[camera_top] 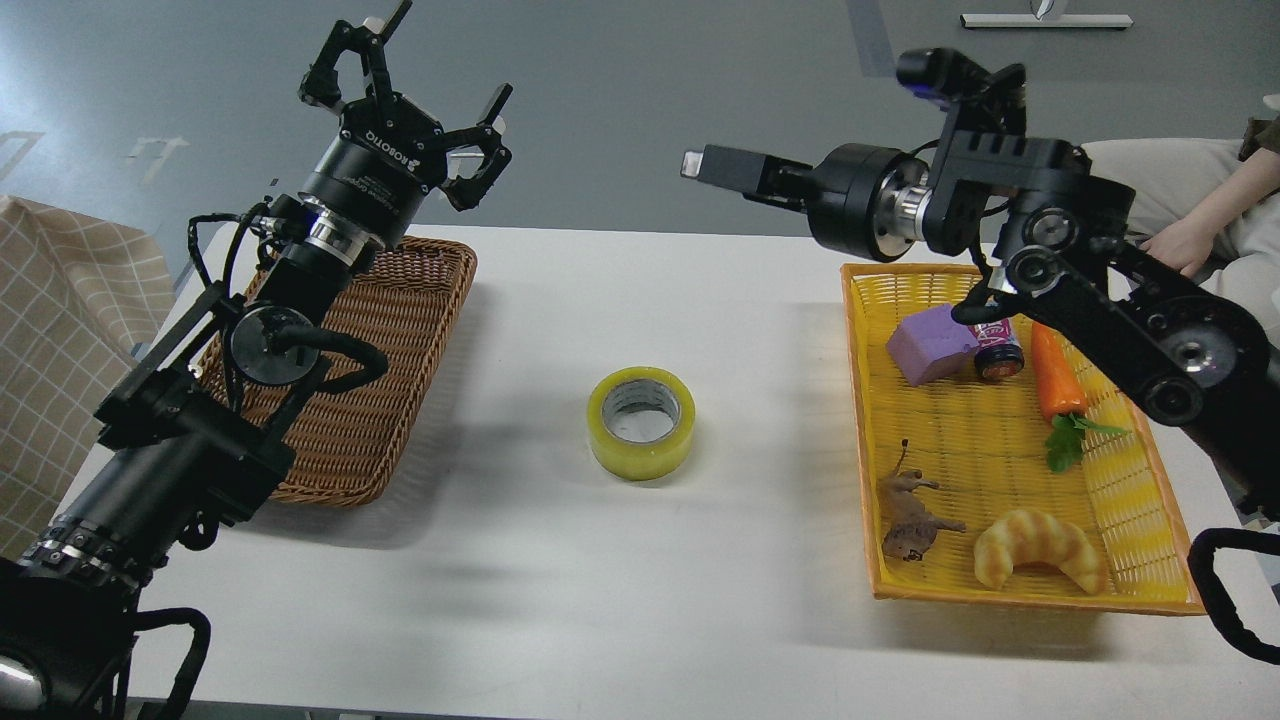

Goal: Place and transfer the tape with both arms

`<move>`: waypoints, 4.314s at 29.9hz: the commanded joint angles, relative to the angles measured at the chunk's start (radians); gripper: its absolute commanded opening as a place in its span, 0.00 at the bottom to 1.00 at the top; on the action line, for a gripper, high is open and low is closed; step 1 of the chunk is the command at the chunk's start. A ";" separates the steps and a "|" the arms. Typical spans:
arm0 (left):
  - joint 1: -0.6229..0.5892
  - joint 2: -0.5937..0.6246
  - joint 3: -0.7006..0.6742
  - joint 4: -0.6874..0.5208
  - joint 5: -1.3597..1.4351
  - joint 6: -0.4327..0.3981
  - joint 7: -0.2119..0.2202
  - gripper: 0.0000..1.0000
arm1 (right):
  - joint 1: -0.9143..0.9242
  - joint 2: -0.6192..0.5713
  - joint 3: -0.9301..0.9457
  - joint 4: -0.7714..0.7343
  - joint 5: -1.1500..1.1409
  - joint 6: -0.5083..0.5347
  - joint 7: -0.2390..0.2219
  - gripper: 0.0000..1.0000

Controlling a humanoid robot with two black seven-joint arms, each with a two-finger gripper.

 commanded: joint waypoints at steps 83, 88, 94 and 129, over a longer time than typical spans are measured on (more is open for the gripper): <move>-0.162 0.212 0.437 -0.342 1.907 0.000 0.121 0.98 | -0.415 -0.101 0.506 -0.222 1.056 0.000 -0.007 1.00; -0.147 0.208 0.487 -0.336 1.907 0.000 0.150 0.98 | -0.443 -0.099 0.506 -0.222 1.056 0.000 0.022 1.00; -0.147 0.199 0.509 -0.333 1.907 0.000 0.212 0.98 | -0.461 -0.099 0.506 -0.222 1.056 0.000 0.022 1.00; -0.162 -0.027 0.657 -0.077 1.893 0.000 0.264 0.94 | -0.480 -0.090 0.506 -0.239 1.050 0.000 0.022 1.00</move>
